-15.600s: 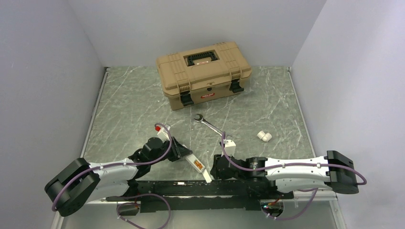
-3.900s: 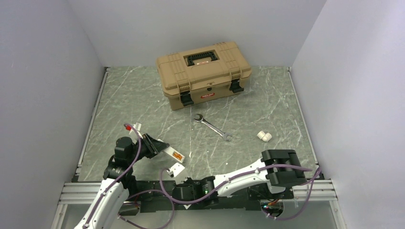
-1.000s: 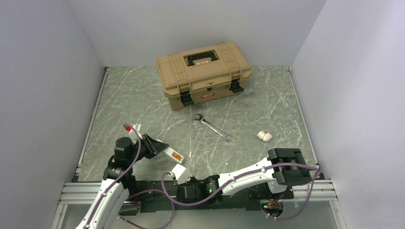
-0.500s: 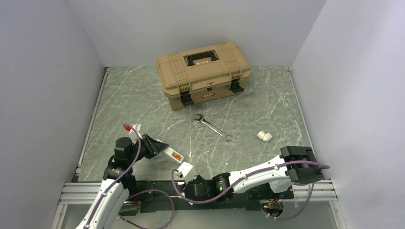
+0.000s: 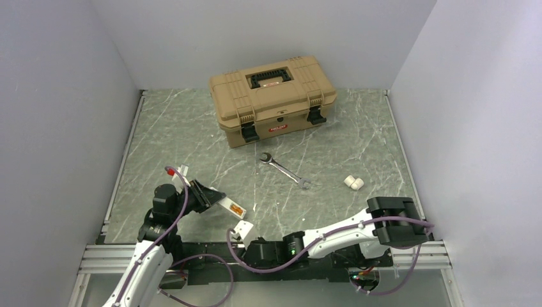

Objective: Load the batteries into the remote control

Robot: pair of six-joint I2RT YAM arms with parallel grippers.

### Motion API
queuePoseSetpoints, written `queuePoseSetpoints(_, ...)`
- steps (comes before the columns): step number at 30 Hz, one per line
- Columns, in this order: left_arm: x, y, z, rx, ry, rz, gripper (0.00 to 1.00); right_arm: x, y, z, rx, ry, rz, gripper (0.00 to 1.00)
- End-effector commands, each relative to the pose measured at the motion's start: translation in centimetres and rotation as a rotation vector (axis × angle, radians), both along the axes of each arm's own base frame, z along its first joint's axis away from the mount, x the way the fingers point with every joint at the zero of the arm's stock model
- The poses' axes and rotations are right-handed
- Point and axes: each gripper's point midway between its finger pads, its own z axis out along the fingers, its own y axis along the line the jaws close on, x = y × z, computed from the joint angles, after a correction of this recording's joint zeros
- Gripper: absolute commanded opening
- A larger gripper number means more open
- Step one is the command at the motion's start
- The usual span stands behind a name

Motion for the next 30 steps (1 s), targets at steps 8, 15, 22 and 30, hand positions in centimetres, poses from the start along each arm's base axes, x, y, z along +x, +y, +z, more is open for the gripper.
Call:
queuePoseSetpoints(8,0.2,-0.2,1.3,-0.008,-0.051,-0.019,0.0,-0.8,1.1,-0.8,-0.003,0.025,0.038,0.46)
queuePoseSetpoints(15,0.2,-0.2,1.3,-0.008,-0.054,-0.019,0.0,-0.9,1.2,-1.2,-0.029,0.025,0.046,0.51)
queuePoseSetpoints(22,0.2,-0.2,1.4,-0.008,-0.053,-0.022,0.0,-0.7,1.1,-1.4,-0.054,0.014,0.047,0.52)
queuePoseSetpoints(30,0.2,-0.2,1.3,-0.011,-0.052,-0.023,0.0,1.0,-1.2,-2.3,-0.164,-0.056,-0.029,0.45)
